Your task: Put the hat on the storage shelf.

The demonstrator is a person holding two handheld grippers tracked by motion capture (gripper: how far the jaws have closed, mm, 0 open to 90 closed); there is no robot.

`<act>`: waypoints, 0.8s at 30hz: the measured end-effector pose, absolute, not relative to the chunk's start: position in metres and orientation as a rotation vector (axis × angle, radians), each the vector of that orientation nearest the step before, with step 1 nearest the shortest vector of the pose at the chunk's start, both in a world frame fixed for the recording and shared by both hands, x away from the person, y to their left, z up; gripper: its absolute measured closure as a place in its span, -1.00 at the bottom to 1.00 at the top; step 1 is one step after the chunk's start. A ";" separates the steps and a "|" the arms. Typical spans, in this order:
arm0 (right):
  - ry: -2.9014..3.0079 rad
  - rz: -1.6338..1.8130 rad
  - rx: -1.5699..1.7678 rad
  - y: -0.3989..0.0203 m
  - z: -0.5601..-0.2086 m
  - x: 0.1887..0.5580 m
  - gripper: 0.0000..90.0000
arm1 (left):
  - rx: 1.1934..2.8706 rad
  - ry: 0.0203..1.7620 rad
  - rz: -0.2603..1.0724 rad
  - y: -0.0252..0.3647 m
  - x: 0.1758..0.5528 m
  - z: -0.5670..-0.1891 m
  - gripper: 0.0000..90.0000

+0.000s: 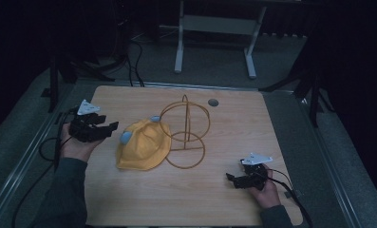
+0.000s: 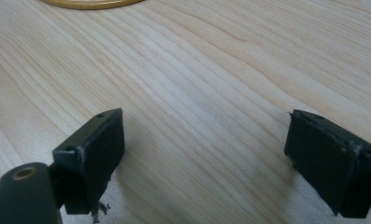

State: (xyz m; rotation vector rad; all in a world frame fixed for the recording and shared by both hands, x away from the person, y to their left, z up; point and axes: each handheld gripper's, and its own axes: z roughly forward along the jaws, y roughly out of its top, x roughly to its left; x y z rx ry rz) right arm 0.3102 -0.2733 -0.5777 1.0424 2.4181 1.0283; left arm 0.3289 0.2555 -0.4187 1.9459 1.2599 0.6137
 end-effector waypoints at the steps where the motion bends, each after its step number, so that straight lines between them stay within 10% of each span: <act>1: 2.418 1.028 1.042 -0.273 -0.578 0.310 -0.73 | 1.937 1.263 0.610 0.256 0.328 -0.419 0.02; 24: 2.417 1.029 1.042 -0.273 -0.578 0.310 -0.73 | 1.876 1.302 0.610 0.252 0.333 -0.410 0.04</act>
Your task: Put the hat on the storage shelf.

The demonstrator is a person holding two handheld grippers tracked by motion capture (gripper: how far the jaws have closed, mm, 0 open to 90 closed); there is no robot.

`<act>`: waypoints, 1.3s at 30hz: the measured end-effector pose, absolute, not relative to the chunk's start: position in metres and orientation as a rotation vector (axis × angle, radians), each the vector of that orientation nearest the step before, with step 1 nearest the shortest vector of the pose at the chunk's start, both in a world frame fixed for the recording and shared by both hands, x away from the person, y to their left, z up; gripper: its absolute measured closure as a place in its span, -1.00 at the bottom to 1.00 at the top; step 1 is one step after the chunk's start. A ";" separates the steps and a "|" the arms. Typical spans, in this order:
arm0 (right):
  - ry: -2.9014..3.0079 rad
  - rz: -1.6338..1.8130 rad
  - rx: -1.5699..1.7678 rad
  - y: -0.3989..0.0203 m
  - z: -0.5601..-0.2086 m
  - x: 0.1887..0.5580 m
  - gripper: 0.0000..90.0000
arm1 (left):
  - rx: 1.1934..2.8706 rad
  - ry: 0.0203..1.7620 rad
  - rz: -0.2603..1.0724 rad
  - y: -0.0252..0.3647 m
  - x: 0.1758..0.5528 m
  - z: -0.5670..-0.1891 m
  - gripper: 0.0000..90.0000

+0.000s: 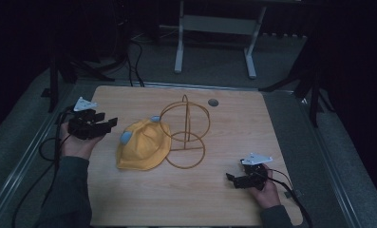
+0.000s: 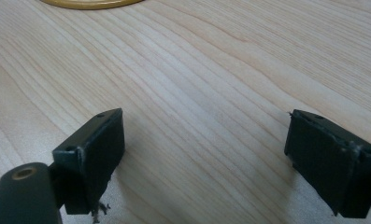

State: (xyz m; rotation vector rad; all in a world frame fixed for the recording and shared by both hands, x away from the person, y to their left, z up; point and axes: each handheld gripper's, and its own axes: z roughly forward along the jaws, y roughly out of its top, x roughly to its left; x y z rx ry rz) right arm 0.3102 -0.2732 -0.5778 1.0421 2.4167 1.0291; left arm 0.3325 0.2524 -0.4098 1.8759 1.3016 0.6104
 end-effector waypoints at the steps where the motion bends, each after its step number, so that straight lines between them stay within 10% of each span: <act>1: 2.417 1.029 1.041 -0.273 -0.578 0.310 -0.73 | 1.880 1.296 0.610 0.251 0.333 -0.409 0.04; 39: 2.416 1.031 1.041 -0.273 -0.578 0.310 -0.73 | 2.043 1.205 0.491 0.216 0.360 -0.395 0.09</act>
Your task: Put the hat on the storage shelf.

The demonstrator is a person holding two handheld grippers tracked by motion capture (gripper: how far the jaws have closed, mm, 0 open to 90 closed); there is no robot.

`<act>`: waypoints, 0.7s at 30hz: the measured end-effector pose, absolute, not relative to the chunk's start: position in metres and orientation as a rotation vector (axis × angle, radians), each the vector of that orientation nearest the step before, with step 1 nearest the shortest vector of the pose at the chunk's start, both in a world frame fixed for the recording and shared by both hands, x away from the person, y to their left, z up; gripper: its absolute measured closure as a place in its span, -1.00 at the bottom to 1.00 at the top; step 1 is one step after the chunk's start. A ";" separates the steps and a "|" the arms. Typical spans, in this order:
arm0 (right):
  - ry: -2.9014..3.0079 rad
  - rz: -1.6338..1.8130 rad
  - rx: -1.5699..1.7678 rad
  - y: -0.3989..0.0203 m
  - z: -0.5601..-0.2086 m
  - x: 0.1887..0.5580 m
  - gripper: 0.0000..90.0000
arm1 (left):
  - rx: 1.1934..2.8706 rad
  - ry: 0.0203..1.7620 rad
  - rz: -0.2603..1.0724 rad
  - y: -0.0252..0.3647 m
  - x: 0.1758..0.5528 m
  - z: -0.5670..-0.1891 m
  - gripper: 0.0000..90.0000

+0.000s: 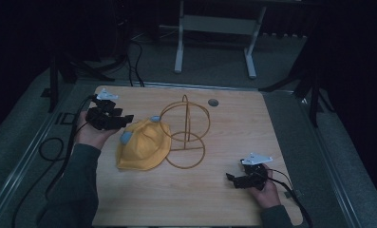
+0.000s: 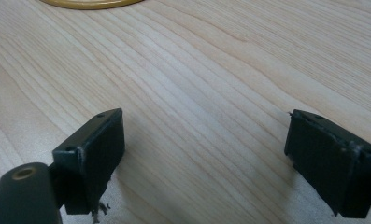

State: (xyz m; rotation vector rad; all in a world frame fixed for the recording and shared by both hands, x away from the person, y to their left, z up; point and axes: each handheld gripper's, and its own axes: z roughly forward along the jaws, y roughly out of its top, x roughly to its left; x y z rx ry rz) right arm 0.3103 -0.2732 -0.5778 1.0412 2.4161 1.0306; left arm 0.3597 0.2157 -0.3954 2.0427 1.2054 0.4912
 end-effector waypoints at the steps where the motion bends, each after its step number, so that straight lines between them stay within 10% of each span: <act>1: 2.416 1.031 1.041 -0.273 -0.578 0.310 -0.73 | 2.043 1.204 0.487 0.215 0.360 -0.395 0.10; 21: 2.416 1.030 1.042 -0.273 -0.578 0.310 -0.73 | 2.137 1.161 0.459 0.198 0.370 -0.391 0.13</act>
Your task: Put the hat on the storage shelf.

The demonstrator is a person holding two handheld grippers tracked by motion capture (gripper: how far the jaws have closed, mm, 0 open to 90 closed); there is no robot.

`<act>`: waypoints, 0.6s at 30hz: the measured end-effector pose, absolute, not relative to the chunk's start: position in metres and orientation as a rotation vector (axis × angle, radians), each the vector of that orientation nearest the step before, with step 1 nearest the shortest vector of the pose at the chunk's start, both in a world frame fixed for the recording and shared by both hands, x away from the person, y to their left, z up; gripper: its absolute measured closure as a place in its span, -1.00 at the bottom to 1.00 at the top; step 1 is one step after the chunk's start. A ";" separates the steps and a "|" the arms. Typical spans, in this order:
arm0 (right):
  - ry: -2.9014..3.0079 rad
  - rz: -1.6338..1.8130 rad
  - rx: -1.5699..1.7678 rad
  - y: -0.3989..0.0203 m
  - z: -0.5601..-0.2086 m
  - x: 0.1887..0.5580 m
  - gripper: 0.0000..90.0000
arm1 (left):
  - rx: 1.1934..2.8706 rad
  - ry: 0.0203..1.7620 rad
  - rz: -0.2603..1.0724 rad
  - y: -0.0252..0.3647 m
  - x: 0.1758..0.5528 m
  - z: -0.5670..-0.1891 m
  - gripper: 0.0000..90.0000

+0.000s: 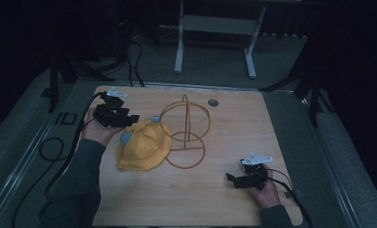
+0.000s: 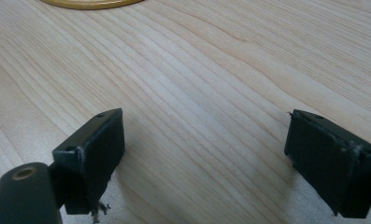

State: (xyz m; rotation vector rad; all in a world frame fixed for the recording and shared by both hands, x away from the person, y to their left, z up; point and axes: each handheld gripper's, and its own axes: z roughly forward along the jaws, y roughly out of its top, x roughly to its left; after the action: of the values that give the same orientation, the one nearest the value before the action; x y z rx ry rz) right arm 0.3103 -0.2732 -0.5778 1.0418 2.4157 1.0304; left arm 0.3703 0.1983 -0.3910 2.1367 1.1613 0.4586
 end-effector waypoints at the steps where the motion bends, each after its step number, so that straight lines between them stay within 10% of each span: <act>1: 2.416 1.030 1.041 -0.273 -0.578 0.310 -0.74 | 2.142 1.159 0.458 0.197 0.371 -0.390 0.13; 18: 2.417 1.030 1.043 -0.273 -0.578 0.310 -0.73 | 2.244 1.145 0.438 0.184 0.389 -0.388 0.13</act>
State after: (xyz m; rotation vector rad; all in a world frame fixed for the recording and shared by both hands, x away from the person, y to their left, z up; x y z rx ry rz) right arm 0.3102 -0.2732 -0.5777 1.0432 2.4168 1.0299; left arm 0.3885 0.1838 -0.3878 2.2438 1.1452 0.4377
